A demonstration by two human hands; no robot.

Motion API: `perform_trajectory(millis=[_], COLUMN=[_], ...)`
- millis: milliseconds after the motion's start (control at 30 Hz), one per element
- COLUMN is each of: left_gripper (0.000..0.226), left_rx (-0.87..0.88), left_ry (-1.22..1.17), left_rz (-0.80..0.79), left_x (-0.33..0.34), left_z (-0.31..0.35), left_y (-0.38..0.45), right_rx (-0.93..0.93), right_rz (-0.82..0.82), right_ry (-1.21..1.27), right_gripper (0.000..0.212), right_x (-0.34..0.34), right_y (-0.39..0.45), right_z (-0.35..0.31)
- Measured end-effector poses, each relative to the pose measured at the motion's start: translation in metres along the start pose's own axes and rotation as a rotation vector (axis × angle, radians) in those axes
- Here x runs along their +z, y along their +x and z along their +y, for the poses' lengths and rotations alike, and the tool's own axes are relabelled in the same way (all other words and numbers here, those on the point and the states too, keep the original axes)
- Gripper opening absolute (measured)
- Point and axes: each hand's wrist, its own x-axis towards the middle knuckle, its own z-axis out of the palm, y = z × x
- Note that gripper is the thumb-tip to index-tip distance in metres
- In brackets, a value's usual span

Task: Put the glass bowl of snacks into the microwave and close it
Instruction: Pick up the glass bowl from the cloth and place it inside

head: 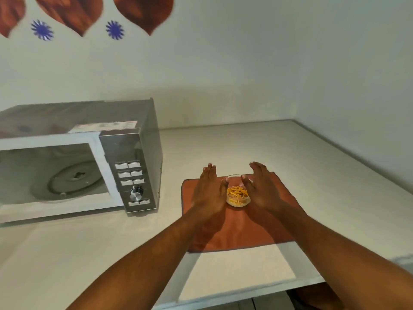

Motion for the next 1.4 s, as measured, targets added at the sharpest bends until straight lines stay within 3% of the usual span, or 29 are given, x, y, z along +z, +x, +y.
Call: perform_trajectory(millis=[67, 167, 267, 367, 567, 767, 1033, 1400], left_gripper=[0.067, 0.059, 0.057, 0.055, 0.032, 0.031, 0.03, 0.036], left_rx=[-0.065, -0.179, -0.148, -0.121, -0.297, -0.382, -0.36, -0.408], left_ry=[-0.132, -0.397, -0.524, -0.596, -0.811, -0.818, -0.941, -0.981], left_rz=[-0.017, -0.023, -0.016, 0.018, 0.051, 0.081, 0.125, 0.22], left_x=[0.017, 0.036, 0.051, 0.061, 0.078, 0.08, 0.059, 0.003], left_z=[-0.003, -0.004, -0.008, -0.012, -0.013, -0.007, -0.001, -0.004], left_y=[0.009, 0.019, 0.027, 0.031, 0.039, 0.043, 0.026, -0.038], right_rx=[0.08, 0.276, 0.362, 0.389, 0.426, 0.467, 0.494, 0.452], right_rz=[-0.025, -0.078, -0.048, -0.02, 0.002, 0.062, 0.146, 0.046], right_ry=[0.133, 0.591, 0.828, 0.872, 0.871, 0.919, 1.038, 1.123], right_gripper=[0.059, 0.055, 0.033, 0.027, 0.038, 0.038, 0.033, 0.032], right_x=[0.005, 0.021, 0.033, 0.033, 0.039, 0.045, 0.045, 0.033], right_y=[-0.001, -0.008, -0.006, -0.004, -0.003, -0.002, -0.014, -0.062], right_z=[0.005, 0.011, 0.017, 0.009, 0.012, 0.008, -0.016, -0.073])
